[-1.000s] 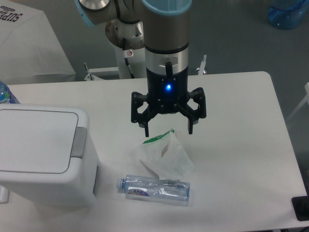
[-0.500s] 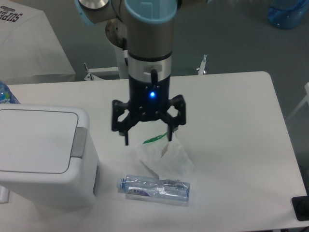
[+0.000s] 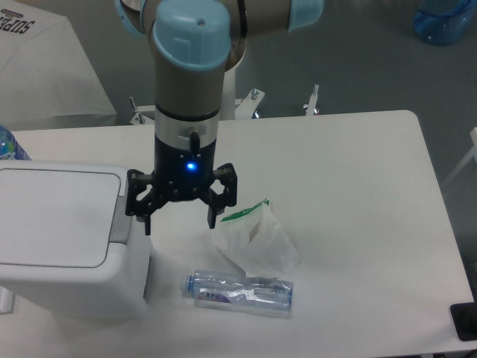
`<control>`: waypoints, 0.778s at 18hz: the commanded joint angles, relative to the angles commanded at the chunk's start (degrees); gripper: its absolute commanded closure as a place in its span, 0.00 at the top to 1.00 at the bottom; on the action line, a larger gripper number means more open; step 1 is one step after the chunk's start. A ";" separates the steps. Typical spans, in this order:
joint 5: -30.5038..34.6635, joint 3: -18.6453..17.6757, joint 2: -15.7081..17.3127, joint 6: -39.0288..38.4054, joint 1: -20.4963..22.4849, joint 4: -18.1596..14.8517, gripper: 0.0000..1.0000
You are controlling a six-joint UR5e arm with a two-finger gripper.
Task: Open the trash can
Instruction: 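Lower the gripper onto the lid edge of the white trash bin, then press the gripper on the lid edge to flip the lid open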
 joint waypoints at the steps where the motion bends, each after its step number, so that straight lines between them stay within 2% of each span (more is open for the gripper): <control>1: 0.00 -0.17 0.00 0.00 -0.09 0.00 1.00; 14: 0.18 -0.97 -0.17 0.00 -1.23 0.09 1.00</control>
